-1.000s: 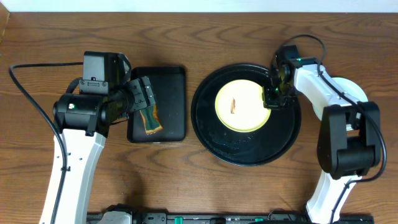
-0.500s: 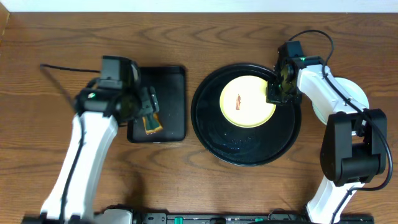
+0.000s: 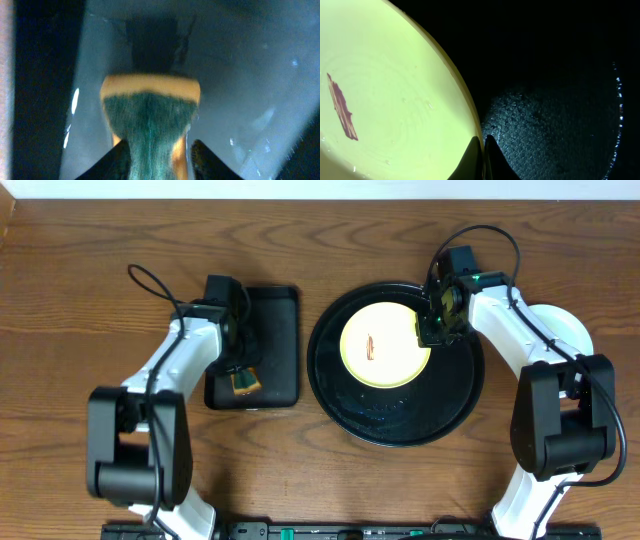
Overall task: Clean dirty plates on tray and stack at the side
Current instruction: 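Grasp the sponge from the black tray with the left gripper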
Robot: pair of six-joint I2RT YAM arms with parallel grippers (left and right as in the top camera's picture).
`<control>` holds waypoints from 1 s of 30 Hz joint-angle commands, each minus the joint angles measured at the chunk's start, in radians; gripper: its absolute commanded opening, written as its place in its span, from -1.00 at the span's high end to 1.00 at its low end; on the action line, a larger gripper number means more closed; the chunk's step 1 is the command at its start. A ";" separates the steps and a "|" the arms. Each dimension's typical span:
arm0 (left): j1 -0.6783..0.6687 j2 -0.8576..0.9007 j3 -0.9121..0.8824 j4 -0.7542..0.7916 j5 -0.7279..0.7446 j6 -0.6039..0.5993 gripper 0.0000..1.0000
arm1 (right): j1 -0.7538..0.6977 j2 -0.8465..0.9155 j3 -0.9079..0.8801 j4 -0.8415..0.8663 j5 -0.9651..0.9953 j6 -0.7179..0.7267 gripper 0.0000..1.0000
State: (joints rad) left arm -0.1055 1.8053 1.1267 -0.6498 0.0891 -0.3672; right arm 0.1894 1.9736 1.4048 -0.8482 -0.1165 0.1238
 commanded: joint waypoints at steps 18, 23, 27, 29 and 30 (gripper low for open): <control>-0.024 -0.026 0.037 -0.141 0.008 0.036 0.04 | 0.009 -0.008 -0.008 -0.020 -0.012 -0.016 0.98; -0.024 -0.019 -0.004 -0.168 0.008 -0.013 0.15 | 0.009 -0.008 -0.008 -0.019 -0.012 -0.016 0.98; -0.025 -0.003 -0.090 -0.079 0.021 -0.052 0.43 | 0.009 -0.008 -0.008 -0.019 -0.012 -0.016 0.98; -0.025 0.002 -0.138 -0.024 0.047 -0.053 0.57 | 0.009 -0.008 -0.008 -0.019 -0.012 -0.016 0.97; -0.025 0.002 -0.164 0.008 0.050 -0.053 0.63 | 0.009 -0.008 -0.008 -0.019 -0.012 -0.016 0.98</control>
State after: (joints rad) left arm -0.1272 1.7855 1.0389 -0.6804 0.1101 -0.3977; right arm 0.1936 1.9736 1.4040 -0.8669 -0.1200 0.1215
